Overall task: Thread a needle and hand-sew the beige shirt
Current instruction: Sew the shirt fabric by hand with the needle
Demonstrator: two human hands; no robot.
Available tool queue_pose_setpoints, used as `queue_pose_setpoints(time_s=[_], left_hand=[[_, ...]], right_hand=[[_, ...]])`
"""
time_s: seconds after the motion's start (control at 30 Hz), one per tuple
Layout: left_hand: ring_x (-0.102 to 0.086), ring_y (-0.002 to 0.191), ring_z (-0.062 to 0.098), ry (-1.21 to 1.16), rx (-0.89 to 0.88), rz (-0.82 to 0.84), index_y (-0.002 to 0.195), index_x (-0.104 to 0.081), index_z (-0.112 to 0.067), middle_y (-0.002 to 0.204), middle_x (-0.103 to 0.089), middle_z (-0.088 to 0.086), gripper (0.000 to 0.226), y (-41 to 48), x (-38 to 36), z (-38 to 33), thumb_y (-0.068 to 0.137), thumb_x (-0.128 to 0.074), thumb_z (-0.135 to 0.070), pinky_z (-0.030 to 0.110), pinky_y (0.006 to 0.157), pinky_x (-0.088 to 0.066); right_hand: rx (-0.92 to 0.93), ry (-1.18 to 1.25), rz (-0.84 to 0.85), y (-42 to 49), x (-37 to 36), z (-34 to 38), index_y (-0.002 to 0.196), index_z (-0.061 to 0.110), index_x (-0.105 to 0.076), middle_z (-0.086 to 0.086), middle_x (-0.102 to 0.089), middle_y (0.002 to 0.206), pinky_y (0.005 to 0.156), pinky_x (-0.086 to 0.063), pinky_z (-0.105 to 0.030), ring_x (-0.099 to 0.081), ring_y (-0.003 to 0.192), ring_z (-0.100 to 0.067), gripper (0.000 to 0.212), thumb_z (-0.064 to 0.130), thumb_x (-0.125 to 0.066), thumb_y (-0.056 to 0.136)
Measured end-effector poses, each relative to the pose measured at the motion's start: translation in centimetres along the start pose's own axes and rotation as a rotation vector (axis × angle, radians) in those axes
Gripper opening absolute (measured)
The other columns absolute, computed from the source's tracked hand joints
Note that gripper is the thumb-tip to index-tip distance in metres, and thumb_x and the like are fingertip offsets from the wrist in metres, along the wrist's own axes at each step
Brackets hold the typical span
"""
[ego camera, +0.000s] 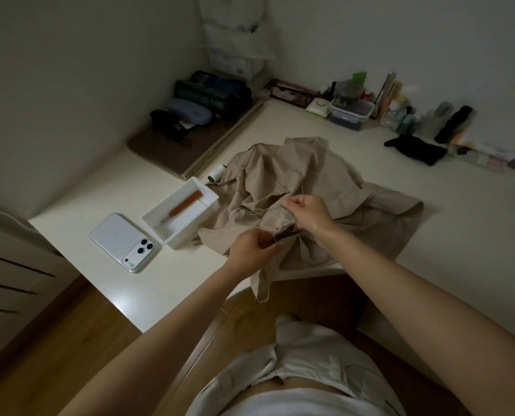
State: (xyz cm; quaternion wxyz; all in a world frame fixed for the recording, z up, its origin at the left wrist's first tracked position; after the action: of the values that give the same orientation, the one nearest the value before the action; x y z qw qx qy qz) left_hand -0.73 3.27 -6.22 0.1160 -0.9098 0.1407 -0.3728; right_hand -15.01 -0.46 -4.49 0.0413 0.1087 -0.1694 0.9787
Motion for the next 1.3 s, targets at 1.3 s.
queue_pose_setpoints(time_s=[1.3], left_hand=[[-0.049,0.050,0.007,-1.235,0.020,0.325,0.127,-0.053,-0.009,0.063,-0.046,-0.001,0.044,-4.4,6.0,-5.4,0.084,-0.060,-0.015,0.021,0.052,-0.054]], right_hand=[[-0.049,-0.090,-0.176,0.4,3.7,-1.9,0.085,0.012,-0.064,0.005,-0.052,0.068,0.072,-0.036,-0.025,-0.049,0.068,-0.008,0.015,0.022,-0.058,0.093]])
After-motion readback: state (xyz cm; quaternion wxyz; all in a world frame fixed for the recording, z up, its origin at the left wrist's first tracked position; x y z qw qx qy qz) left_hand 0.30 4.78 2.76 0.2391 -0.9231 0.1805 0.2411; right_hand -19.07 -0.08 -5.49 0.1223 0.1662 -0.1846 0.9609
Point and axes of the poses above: each hand's wrist, its own y-axis towards the middle knuckle, its own x-axis out of the back of the hand, z = x × y, the point moved 8 cm from there along y, towards the middle knuckle
